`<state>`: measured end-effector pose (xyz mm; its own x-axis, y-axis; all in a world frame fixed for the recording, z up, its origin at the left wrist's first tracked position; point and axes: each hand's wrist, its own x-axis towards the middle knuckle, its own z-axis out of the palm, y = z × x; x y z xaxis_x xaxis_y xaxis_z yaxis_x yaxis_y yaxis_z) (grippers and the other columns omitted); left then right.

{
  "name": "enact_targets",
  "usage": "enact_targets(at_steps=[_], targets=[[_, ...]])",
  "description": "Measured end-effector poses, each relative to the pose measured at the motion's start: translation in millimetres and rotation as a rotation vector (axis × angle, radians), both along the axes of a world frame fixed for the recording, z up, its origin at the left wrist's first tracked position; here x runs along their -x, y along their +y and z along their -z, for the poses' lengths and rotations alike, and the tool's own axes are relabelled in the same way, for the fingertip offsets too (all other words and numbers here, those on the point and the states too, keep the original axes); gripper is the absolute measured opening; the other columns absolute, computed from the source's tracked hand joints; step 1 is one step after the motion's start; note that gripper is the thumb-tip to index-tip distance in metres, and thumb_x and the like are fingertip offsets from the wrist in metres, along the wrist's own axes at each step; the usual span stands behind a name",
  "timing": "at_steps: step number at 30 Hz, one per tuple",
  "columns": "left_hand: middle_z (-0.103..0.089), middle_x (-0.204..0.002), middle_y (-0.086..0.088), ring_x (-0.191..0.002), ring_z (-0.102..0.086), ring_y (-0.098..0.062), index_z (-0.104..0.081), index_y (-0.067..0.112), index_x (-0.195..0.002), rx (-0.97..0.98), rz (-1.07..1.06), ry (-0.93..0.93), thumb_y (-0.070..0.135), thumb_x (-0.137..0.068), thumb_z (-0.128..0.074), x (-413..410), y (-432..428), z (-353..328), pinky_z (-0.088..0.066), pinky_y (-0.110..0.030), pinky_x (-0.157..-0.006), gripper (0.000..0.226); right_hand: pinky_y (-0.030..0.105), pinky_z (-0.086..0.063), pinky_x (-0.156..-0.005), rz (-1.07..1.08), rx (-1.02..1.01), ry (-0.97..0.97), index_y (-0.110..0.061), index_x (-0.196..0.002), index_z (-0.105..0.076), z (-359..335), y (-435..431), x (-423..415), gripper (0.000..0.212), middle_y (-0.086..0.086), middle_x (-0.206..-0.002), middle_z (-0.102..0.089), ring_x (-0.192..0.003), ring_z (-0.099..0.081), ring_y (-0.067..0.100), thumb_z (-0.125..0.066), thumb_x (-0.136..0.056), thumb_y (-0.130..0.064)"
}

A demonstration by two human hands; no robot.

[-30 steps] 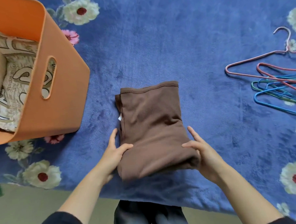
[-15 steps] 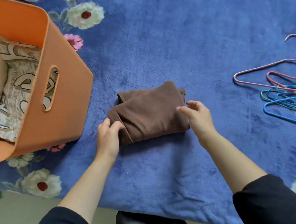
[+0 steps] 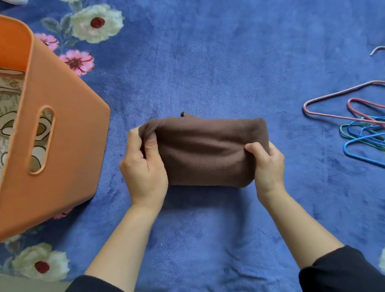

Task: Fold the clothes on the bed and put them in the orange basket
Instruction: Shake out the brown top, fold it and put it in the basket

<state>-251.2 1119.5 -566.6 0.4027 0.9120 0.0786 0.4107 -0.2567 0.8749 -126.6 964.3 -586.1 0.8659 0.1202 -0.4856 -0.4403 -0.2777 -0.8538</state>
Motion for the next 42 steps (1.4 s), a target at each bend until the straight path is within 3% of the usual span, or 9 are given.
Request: enact_targets(at_steps=[7,10,17,21,25,31,34,37,42], targets=[[-0.061,-0.080,0.009,-0.081,-0.058,-0.014,-0.056,0.016,-0.089,0.443,0.159,0.273,0.044,-0.095,-0.053,-33,32,34,-0.041,-0.031,-0.073,0.028,0.021,-0.041,-0.066,-0.029,0.176,0.134,-0.016,-0.100,-0.054,19,6,-15,0.033,-0.011,-0.089,-0.060,-0.076,-0.055,0.001,-0.065,-0.086,-0.044],[-0.065,-0.088,0.003,-0.088,-0.060,-0.020,-0.056,0.015,-0.095,0.400,0.206,0.364,0.040,-0.089,-0.063,-21,25,33,-0.043,-0.034,-0.076,0.027,0.028,-0.047,-0.084,-0.067,0.246,0.043,-0.015,-0.113,-0.053,21,10,-19,0.042,-0.010,-0.100,-0.062,-0.089,-0.059,0.003,-0.065,-0.087,-0.045],[-0.061,-0.084,-0.009,-0.081,-0.052,-0.028,-0.054,0.004,-0.091,0.212,0.061,0.242,0.027,-0.101,-0.045,-4,34,31,-0.040,-0.042,-0.075,0.027,0.021,-0.033,-0.070,-0.262,0.383,-0.370,-0.022,-0.109,-0.059,10,20,-30,0.020,-0.018,-0.080,-0.059,-0.079,-0.050,0.004,-0.057,-0.094,-0.035],[-0.059,-0.072,-0.003,-0.073,-0.053,-0.023,-0.060,0.017,-0.086,0.306,0.116,0.379,0.038,-0.096,-0.053,-11,53,45,-0.035,-0.033,-0.064,0.024,0.026,-0.032,-0.074,-0.321,0.499,-0.183,-0.020,-0.103,-0.057,20,22,-45,0.032,-0.012,-0.082,-0.058,-0.089,-0.053,0.017,-0.051,-0.094,-0.050],[-0.056,-0.065,-0.009,-0.061,-0.049,-0.017,-0.055,0.023,-0.099,0.446,0.092,0.279,0.044,-0.092,-0.057,2,36,45,-0.039,-0.035,-0.064,0.022,0.022,-0.040,-0.074,-0.234,0.366,-0.089,-0.020,-0.104,-0.057,25,15,-31,0.030,-0.018,-0.089,-0.058,-0.082,-0.055,-0.002,-0.055,-0.093,-0.047],[-0.048,-0.102,0.003,-0.095,-0.050,-0.017,-0.053,0.021,-0.101,0.406,0.086,0.333,0.065,-0.069,-0.055,45,-18,46,-0.041,-0.030,-0.088,0.055,0.014,-0.041,-0.063,-0.114,0.308,0.049,-0.019,-0.085,-0.061,25,-6,7,0.030,-0.014,-0.079,-0.060,-0.071,-0.053,-0.002,-0.058,-0.090,-0.048],[-0.045,-0.100,0.001,-0.095,-0.044,-0.016,-0.057,0.012,-0.094,0.297,0.062,0.365,0.058,-0.083,-0.049,52,-33,53,-0.036,-0.026,-0.089,0.048,0.019,-0.044,-0.067,-0.097,0.315,0.061,-0.019,-0.083,-0.067,23,-2,14,0.035,-0.015,-0.079,-0.065,-0.073,-0.057,-0.004,-0.058,-0.089,-0.051],[-0.048,-0.080,0.003,-0.071,-0.042,-0.007,-0.051,0.016,-0.077,0.367,-0.131,0.214,0.034,-0.100,-0.048,43,-32,47,-0.037,-0.029,-0.072,0.029,0.026,-0.042,-0.062,-0.035,0.369,0.004,-0.014,-0.068,-0.062,22,0,17,0.045,-0.008,-0.069,-0.059,-0.064,-0.053,0.006,-0.061,-0.086,-0.054],[-0.033,-0.061,0.011,-0.055,-0.032,-0.003,-0.035,0.023,-0.068,0.430,-0.341,-0.013,0.022,-0.104,-0.037,21,-14,20,-0.030,-0.023,-0.060,0.035,0.026,-0.037,-0.055,0.095,0.307,-0.060,-0.002,-0.068,-0.057,12,3,10,0.057,-0.004,-0.064,-0.050,-0.058,-0.042,0.008,-0.067,-0.080,-0.058]])
